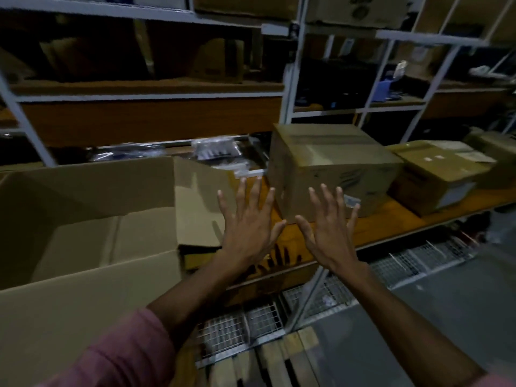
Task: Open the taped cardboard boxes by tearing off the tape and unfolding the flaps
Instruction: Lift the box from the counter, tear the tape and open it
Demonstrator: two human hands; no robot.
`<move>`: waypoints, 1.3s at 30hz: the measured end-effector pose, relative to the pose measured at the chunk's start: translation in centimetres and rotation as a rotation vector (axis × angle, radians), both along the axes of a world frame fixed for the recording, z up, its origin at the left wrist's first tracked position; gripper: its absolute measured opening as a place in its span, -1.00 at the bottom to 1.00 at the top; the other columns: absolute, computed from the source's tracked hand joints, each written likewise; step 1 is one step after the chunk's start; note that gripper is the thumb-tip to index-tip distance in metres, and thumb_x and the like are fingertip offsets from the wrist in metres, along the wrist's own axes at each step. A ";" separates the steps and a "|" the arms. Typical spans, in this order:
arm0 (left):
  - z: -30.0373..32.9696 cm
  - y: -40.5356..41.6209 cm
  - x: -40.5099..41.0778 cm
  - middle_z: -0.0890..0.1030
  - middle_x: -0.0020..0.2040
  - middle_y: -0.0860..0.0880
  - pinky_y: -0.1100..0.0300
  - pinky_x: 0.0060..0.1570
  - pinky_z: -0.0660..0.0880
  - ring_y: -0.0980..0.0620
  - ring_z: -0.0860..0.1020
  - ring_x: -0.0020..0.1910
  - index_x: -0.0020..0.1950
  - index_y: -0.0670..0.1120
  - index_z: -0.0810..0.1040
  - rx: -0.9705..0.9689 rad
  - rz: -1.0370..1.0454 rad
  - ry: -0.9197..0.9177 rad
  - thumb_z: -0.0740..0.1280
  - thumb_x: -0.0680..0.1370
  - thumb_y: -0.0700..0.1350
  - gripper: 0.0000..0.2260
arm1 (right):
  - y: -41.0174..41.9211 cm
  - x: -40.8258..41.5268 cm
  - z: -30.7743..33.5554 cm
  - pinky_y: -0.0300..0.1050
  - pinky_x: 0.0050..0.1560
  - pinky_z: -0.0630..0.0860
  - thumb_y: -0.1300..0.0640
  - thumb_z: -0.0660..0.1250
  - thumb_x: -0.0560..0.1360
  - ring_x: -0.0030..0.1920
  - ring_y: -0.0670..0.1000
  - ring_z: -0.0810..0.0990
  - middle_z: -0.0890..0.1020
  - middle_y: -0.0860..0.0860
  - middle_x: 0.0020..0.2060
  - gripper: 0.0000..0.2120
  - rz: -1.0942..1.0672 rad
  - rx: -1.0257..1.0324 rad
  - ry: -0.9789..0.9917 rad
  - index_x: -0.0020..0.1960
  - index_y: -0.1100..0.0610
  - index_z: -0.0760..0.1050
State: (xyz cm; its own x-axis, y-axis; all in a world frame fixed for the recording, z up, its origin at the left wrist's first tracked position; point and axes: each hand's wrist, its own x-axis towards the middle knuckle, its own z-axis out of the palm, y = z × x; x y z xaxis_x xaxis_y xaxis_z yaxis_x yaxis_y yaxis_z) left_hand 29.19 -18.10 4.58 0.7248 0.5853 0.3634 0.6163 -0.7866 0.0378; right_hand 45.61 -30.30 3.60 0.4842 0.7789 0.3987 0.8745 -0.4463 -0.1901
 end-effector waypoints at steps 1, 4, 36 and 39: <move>0.0 -0.4 1.9 -0.05 0.69 -0.12 -0.56 0.41 -0.14 -0.24 -0.12 0.65 0.66 0.02 0.11 -0.004 -0.001 0.016 -0.15 0.61 0.37 -0.29 | -0.7 1.8 0.0 0.50 0.50 -0.13 -0.44 -0.21 0.59 0.64 0.12 -0.18 0.02 0.01 0.65 -0.27 -0.007 -0.003 0.007 0.65 -0.09 -0.02; 0.0 -1.5 6.8 -0.05 0.69 -0.11 -0.54 0.41 -0.19 -0.23 -0.18 0.65 0.66 0.04 0.11 -0.019 -0.007 0.072 -0.22 0.57 0.38 -0.26 | -2.1 6.7 0.0 0.51 0.49 -0.15 -0.45 -0.24 0.58 0.64 0.12 -0.18 0.02 0.01 0.65 -0.25 -0.018 -0.028 0.018 0.65 -0.09 -0.01; -2.5 14.7 36.7 0.04 0.67 -0.14 -0.51 0.45 -0.08 -0.26 -0.09 0.63 0.65 0.01 0.05 -0.335 0.242 0.044 -0.13 0.63 0.37 -0.31 | 14.6 39.2 -0.4 0.46 0.48 -0.05 -0.45 -0.25 0.54 0.61 0.20 0.02 0.11 -0.01 0.62 -0.27 0.072 -0.302 0.124 0.58 -0.14 0.14; -1.7 12.8 36.7 -0.01 0.68 -0.12 -0.48 0.46 -0.03 -0.23 -0.09 0.64 0.67 0.02 0.02 -0.272 0.211 0.062 -0.11 0.64 0.35 -0.32 | 13.1 39.9 -1.0 0.46 0.49 -0.09 -0.41 -0.24 0.60 0.63 0.18 -0.05 -0.01 -0.03 0.66 -0.34 0.039 -0.350 0.075 0.62 -0.16 -0.01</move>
